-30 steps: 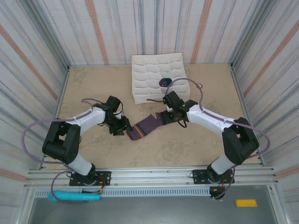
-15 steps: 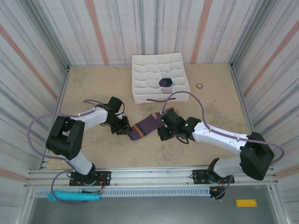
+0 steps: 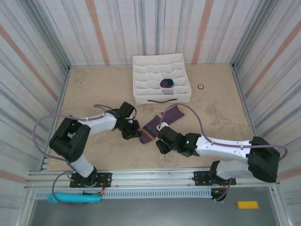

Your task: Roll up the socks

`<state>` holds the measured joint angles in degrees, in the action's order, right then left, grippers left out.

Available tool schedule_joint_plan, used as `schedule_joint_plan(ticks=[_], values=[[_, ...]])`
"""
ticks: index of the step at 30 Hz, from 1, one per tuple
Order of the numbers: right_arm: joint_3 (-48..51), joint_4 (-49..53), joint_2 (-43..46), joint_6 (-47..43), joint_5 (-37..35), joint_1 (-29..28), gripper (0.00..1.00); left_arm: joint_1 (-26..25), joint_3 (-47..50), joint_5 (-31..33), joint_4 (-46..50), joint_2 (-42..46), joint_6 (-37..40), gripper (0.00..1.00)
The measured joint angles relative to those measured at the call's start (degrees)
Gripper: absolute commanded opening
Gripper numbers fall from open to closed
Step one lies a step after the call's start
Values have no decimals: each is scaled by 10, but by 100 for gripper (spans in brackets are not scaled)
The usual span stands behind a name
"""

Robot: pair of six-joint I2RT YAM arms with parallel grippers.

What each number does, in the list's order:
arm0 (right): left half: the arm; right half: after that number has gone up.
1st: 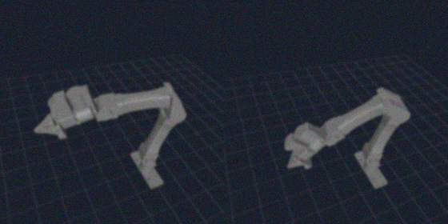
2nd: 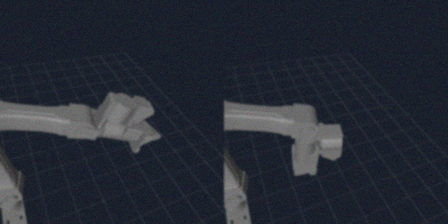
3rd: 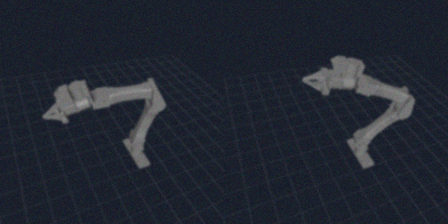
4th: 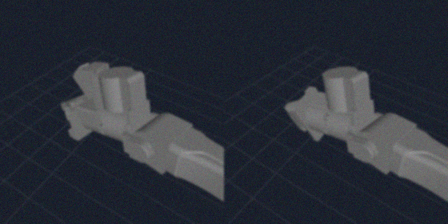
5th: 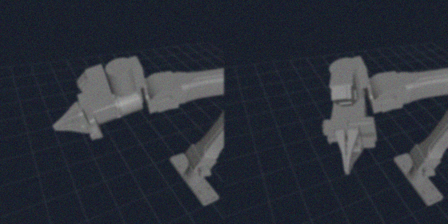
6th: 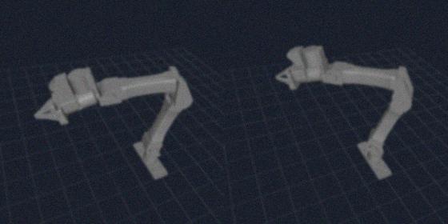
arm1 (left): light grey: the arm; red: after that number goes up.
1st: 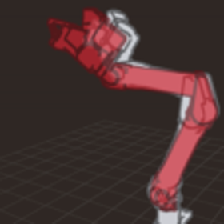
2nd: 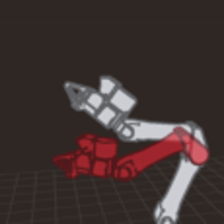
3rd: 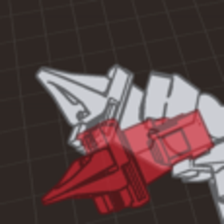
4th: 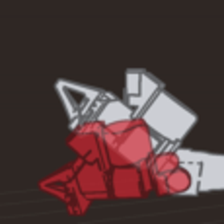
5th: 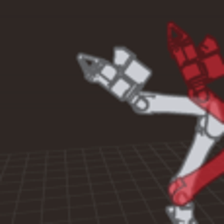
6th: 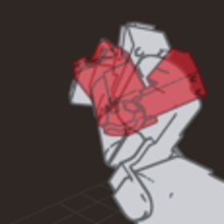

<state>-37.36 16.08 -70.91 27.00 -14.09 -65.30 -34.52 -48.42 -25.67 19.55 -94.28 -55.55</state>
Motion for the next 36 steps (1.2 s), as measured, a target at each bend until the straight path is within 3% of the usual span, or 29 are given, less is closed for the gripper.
schedule_joint_plan(ticks=[9, 16, 24, 33, 36], values=[[64, -71, 25, -7, -4, -26, 58, -95, 25, -5, -107, -4, -163, 0], [84, -111, 10, -31, 0, -31, 60, -99, 18, -33, -143, -34, -202, 0], [81, -151, -65, -61, -23, -45, 59, -99, 7, -35, -134, -37, -203, 0], [52, -158, -122, -78, -90, -70, 40, -99, 6, -35, -122, -37, -202, 0], [49, -161, -132, -81, -104, -71, 26, -99, 6, -35, -121, -37, -202, 0]])
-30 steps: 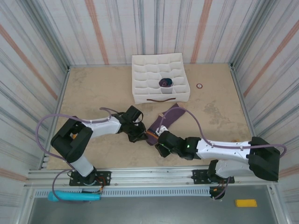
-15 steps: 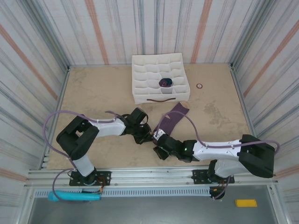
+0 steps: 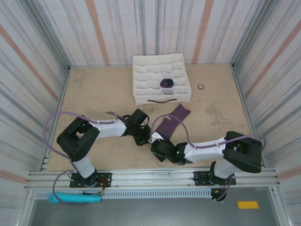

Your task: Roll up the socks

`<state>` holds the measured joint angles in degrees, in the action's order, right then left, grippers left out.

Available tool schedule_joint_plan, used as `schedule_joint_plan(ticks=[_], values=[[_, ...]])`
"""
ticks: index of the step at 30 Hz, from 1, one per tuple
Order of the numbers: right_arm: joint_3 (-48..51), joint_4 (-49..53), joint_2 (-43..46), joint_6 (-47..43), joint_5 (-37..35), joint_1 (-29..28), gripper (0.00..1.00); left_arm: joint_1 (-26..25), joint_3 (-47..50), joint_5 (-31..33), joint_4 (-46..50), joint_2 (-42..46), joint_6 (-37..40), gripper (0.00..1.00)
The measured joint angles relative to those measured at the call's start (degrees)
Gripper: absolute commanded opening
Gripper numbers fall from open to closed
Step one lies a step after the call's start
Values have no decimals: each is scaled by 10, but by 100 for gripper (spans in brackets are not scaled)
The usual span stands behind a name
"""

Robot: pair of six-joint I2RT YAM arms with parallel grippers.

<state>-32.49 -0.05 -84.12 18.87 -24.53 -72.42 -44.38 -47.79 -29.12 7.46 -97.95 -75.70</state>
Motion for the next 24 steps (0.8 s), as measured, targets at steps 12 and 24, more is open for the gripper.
schedule_joint_plan(ticks=[12, 24], values=[[0, -17, -6, 4, 31, 26, 0, 4, -2, -2, 2, 3, 9, 34], [9, -26, 18, 43, 230, 158, 0, 35, -10, 5, 36, 40, 61, 61]])
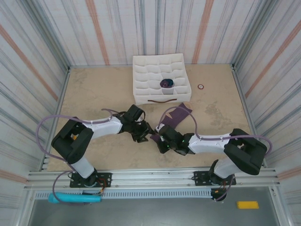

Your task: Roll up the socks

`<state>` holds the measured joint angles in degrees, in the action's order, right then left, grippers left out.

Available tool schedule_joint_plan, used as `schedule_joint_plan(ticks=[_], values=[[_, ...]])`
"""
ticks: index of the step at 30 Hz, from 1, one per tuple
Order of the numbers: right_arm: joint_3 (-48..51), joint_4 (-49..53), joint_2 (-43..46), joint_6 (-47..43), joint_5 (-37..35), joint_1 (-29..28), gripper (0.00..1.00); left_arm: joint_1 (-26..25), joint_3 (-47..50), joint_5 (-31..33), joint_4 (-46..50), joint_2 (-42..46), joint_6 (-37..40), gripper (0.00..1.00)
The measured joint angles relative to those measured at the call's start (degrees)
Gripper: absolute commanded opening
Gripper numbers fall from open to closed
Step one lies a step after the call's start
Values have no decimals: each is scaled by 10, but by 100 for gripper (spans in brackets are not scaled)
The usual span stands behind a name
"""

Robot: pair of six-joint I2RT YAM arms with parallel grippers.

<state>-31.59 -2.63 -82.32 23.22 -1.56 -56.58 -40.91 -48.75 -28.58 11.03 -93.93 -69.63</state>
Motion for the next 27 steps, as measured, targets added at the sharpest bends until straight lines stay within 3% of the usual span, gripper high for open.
schedule_joint_plan(ticks=[11, 20, 27], values=[[-9, 21, 3, 45, 123, 87, 0, -3, -44, 31, 53, 19, 85, 62], [-15, 34, 3, 81, 197, 160, 0, -21, -47, 47, 64, 16, 118, 49], [-16, 32, -24, 108, 253, 221, 0, -44, -63, 58, 67, -13, 131, 44]])
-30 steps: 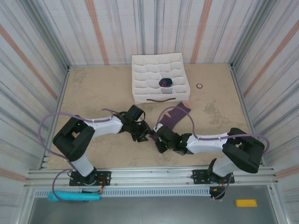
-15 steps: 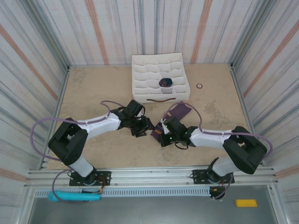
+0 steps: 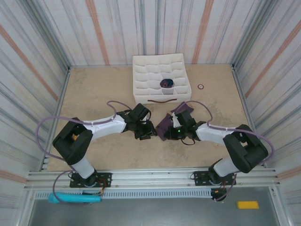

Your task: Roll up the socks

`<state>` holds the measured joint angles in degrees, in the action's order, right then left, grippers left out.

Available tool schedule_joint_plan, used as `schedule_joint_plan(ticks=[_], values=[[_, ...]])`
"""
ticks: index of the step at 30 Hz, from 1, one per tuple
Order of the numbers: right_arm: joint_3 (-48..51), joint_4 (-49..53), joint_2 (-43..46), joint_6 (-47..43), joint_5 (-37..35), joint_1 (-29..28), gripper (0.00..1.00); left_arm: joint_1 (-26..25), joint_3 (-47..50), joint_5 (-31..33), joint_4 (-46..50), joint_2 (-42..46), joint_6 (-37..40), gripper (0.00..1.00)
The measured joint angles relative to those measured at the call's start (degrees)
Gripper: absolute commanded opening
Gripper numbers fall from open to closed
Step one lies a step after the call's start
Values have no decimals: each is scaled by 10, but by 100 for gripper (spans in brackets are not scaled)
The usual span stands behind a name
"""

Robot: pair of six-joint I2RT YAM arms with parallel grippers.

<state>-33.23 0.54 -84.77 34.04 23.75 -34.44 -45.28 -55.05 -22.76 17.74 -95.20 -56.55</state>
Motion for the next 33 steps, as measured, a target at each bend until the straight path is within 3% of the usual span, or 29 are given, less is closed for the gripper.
schedule_joint_plan(ticks=[13, 20, 33], values=[[-65, 55, -40, 0, 27, 0, 0, -4, -49, 34, -2, -49, 12, 46], [-122, 98, -68, -18, 29, 0, 0, 14, -53, 45, 0, -52, 19, 42], [-139, 84, -125, -32, 47, 0, 0, 21, -52, 63, -9, -75, 19, 41]])
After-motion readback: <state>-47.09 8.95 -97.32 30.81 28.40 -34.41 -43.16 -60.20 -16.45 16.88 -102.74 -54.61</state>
